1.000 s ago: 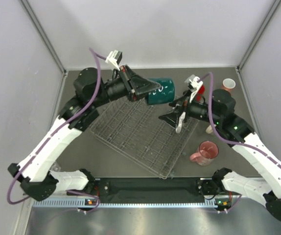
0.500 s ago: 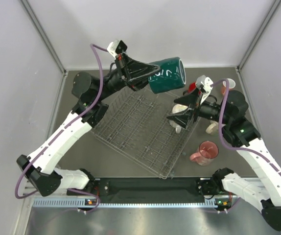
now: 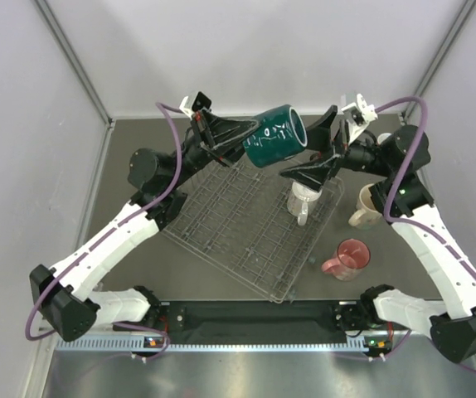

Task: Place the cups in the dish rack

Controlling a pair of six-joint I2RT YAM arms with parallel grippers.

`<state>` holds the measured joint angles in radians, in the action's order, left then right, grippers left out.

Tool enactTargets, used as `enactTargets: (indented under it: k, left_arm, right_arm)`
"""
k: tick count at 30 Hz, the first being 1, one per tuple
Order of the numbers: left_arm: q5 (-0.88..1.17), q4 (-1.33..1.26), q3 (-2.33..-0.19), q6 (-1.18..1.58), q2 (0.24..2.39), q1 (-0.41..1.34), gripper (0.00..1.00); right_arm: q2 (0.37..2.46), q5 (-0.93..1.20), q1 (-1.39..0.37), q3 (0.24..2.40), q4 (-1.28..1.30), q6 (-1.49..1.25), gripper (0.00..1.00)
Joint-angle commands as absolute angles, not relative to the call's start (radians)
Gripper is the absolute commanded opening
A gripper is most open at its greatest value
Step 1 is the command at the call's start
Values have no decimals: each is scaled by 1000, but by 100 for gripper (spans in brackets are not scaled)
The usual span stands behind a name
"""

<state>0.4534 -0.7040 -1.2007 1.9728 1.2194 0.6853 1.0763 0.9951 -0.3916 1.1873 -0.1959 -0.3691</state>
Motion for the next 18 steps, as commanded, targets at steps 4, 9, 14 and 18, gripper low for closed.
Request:
enactTargets:
  k: [4, 9, 14, 18]
  left_arm:
    - [318, -1003, -1154, 2227, 1172, 684, 0]
    - [328, -1029, -1147, 2255, 1186, 686, 0]
    - [328, -1037, -1135, 2263, 1190, 684, 0]
    - [328, -1043, -1121, 2275, 1197, 686, 0]
  right_arm:
    - [1121, 1109, -387, 1268, -510, -554, 81]
    - [1190, 1169, -390, 1315, -603, -664, 67]
    - [1242, 1221, -390, 1377, -580, -667, 49]
    - [1266, 1230, -391, 1416, -584, -675, 40]
